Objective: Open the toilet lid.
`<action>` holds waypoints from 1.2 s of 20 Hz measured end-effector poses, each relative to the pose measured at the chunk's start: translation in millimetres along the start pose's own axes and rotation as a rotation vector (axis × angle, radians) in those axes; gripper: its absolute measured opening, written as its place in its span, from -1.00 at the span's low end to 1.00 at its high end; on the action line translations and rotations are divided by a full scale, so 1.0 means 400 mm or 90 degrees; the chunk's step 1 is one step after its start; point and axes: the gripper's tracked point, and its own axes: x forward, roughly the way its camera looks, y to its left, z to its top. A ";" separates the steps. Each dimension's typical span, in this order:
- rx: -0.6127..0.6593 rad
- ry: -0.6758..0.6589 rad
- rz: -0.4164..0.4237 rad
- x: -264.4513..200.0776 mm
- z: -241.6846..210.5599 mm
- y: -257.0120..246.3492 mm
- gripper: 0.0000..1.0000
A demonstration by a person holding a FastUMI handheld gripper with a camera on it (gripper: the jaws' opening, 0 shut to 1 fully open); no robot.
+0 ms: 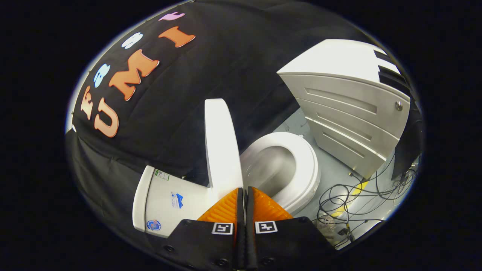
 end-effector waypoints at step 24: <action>-0.192 -0.007 -0.008 -0.094 -0.078 0.333 -0.84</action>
